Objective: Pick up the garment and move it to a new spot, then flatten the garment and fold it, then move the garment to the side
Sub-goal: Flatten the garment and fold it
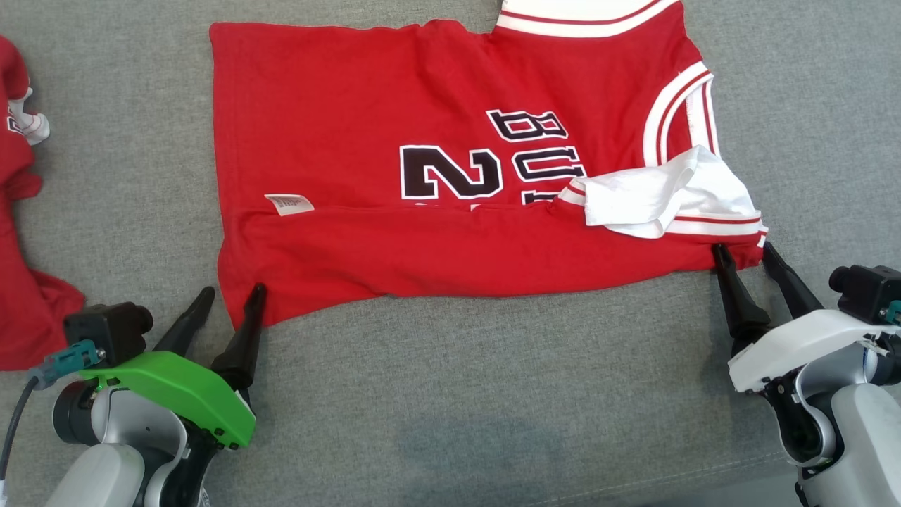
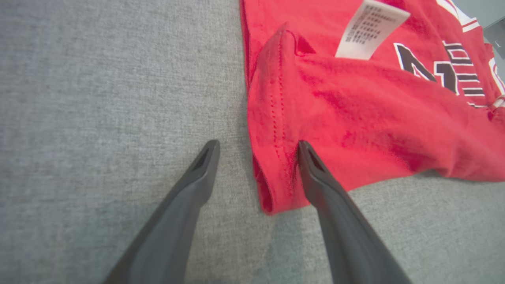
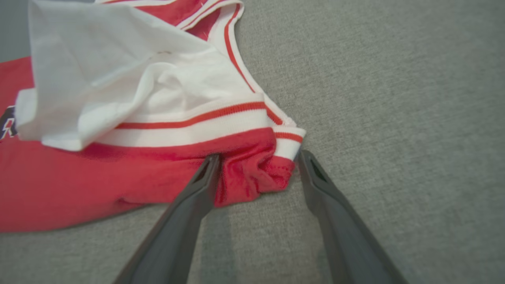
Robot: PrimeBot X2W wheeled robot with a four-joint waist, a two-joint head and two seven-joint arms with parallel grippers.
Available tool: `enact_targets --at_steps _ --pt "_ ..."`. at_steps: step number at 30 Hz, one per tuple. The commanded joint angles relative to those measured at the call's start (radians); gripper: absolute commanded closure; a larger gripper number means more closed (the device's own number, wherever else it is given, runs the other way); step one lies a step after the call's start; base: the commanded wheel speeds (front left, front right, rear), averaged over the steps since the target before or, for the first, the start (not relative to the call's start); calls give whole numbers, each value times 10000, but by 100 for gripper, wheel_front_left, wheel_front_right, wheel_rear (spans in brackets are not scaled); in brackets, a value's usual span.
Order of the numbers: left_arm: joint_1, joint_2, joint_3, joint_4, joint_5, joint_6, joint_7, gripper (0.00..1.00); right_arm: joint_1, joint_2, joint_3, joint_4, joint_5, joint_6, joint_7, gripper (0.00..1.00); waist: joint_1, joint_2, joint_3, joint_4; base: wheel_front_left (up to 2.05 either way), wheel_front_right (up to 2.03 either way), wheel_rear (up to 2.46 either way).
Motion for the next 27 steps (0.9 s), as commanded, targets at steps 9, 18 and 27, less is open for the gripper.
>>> enact_targets --at_steps 9,18,27 --pt "237 -268 -797 601 -889 -917 1046 100 -70 -425 930 292 1936 2 579 100 0 -1 -379 131 0 0 0" --pt "793 370 -111 -39 -1570 -960 1191 100 892 -2174 714 -735 3884 -7 1388 100 0 -1 -1019 67 0 0 0" --pt "2268 916 -96 -2042 -1577 -456 1412 100 1866 -3444 743 -1624 3723 -9 2137 100 0 -1 -1158 112 0 0 0"
